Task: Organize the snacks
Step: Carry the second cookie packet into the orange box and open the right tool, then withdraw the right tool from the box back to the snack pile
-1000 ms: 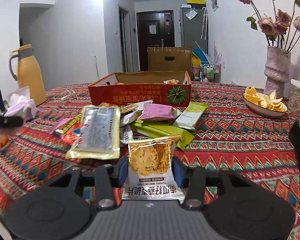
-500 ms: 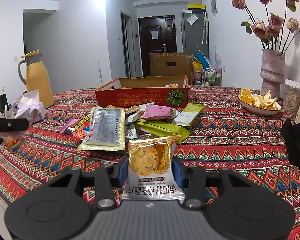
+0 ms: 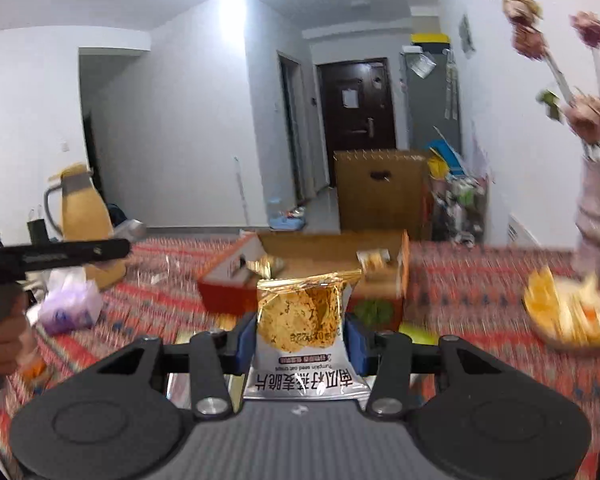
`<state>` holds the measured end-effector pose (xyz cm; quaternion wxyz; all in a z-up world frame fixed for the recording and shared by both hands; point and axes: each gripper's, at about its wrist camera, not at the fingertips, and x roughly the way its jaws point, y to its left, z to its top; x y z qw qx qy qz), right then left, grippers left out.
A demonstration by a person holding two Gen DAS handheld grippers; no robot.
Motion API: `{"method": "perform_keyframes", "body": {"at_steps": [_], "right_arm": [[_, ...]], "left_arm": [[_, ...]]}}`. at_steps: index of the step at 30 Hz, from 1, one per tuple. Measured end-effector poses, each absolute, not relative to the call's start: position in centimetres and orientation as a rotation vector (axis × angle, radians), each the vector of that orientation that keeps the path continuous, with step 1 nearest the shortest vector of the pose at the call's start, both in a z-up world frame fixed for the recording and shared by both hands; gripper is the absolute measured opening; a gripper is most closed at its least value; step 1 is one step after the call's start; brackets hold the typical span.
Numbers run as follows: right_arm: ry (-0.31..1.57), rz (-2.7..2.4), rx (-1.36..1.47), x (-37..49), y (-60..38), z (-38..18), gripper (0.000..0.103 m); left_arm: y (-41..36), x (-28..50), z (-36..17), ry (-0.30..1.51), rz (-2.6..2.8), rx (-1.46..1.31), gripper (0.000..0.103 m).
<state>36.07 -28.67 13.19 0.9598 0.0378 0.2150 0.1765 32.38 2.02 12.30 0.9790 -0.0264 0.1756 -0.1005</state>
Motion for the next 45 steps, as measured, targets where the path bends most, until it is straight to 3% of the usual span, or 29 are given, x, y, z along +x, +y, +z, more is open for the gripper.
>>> {"method": "perform_keyframes", "body": {"at_steps": [6, 11, 17, 22, 25, 27, 28, 31, 35, 40, 45], "right_arm": [[0.444, 0.381, 0.059, 48.9, -28.5, 16.5, 0.045], [0.549, 0.388, 0.053, 60.7, -25.9, 15.3, 0.045], [0.793, 0.336, 0.001, 73.8, -21.5, 8.6, 0.045], [0.954, 0.303, 0.020, 79.9, -19.8, 3.5, 0.045], [0.993, 0.255, 0.010, 81.3, -19.8, 1.7, 0.047], [0.998, 0.241, 0.028, 81.6, -20.0, 1.2, 0.060], [0.995, 0.247, 0.040, 81.0, -20.3, 1.0, 0.062], [0.990, 0.262, 0.075, 80.9, -20.7, 1.7, 0.068], [0.941, 0.262, 0.083, 79.6, -21.8, 4.9, 0.071], [0.870, 0.258, 0.075, 76.0, -23.5, 10.1, 0.073], [0.799, 0.253, 0.035, 70.0, -24.7, 15.6, 0.084]], "left_arm": [[1.0, 42.7, 15.0, 0.344, -0.188, -0.014, 0.041], [-0.4, 51.1, 14.4, 0.383, -0.182, 0.032, 0.041], [-2.6, 63.0, 8.6, 0.601, -0.170, 0.045, 0.041], [-3.3, 69.7, 2.6, 0.768, -0.153, 0.022, 0.042], [-3.5, 71.0, 0.3, 0.816, -0.130, 0.043, 0.046], [-3.2, 71.5, -0.2, 0.852, -0.130, 0.020, 0.054], [-2.8, 71.3, -0.2, 0.847, -0.135, -0.005, 0.061], [-2.3, 70.4, 0.7, 0.802, -0.127, -0.017, 0.069], [-1.2, 69.0, 3.9, 0.775, -0.122, -0.027, 0.070], [-0.8, 65.7, 9.1, 0.727, -0.131, -0.038, 0.082], [-0.7, 59.6, 14.4, 0.711, -0.164, -0.036, 0.093]]}}
